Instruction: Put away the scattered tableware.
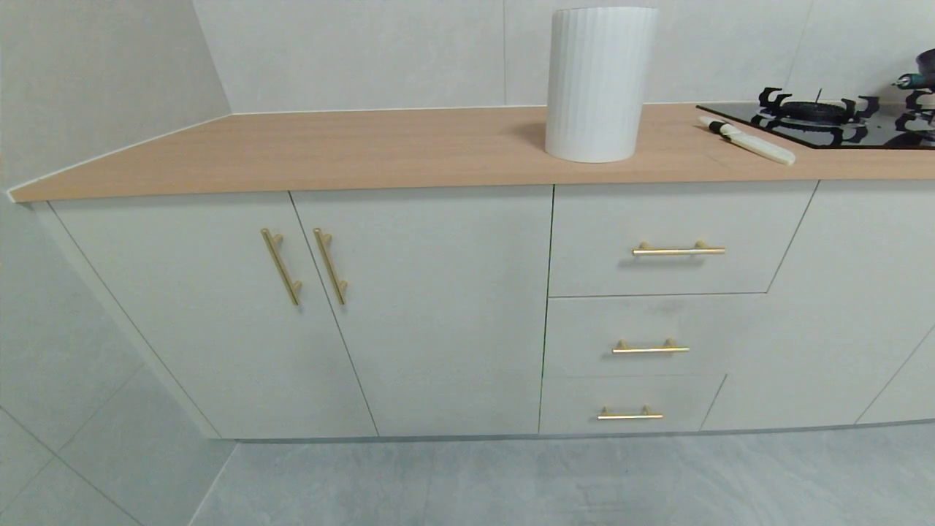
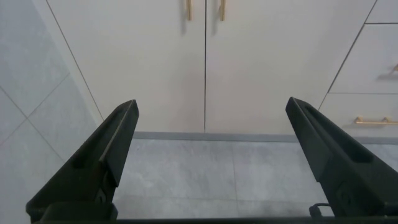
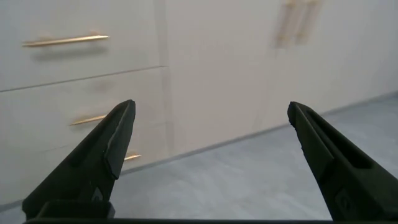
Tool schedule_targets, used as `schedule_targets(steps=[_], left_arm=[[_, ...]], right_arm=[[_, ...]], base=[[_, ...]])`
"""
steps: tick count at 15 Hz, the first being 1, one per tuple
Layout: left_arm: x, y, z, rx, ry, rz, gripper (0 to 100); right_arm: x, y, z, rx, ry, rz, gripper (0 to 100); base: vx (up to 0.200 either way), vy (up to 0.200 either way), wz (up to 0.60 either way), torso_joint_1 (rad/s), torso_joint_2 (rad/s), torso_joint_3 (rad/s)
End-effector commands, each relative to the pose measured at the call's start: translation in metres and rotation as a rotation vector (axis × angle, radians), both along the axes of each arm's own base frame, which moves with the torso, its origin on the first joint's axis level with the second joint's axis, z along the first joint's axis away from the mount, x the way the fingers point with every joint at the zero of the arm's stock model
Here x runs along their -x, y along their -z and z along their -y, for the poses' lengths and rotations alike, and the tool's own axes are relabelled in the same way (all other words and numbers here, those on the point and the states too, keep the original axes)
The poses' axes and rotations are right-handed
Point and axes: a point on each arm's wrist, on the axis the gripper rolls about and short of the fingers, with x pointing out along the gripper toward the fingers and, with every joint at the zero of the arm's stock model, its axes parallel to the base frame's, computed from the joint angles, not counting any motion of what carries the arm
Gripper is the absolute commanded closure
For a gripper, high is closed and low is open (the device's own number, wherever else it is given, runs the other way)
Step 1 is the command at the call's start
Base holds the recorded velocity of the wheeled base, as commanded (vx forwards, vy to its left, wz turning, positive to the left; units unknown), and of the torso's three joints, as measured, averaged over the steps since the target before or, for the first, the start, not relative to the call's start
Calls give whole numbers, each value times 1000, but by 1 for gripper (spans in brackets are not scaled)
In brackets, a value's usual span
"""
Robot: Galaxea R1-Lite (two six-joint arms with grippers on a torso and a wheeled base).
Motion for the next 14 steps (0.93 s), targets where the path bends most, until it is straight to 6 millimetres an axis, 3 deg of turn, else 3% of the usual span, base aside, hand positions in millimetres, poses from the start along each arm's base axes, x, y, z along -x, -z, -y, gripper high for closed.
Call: schedule_targets(steps=[1,3,5,7,9,14], left_arm=[[0,0,0,0,-1,0,0],[0,0,0,0,-1,0,0],[0,0,0,0,-1,0,0],[0,0,0,0,-1,0,0],[0,0,0,0,-1,0,0],[0,0,0,-6,-1,0,0]], right_arm=[[31,20,0,9,89,99,0],[34,54,-1,13,52,100,0],[29,72,-3,-11,-17,83,0],[26,76,-4,-31,-88,96,0],[17,93,-8,-20,-285,86,0],[16,98,-10,-27,-368,39,0]], base=[[0,0,0,0,0,0],[0,0,0,0,0,0],[0,0,0,0,0,0],[0,0,0,0,0,0],[0,0,0,0,0,0],[0,0,0,0,0,0]])
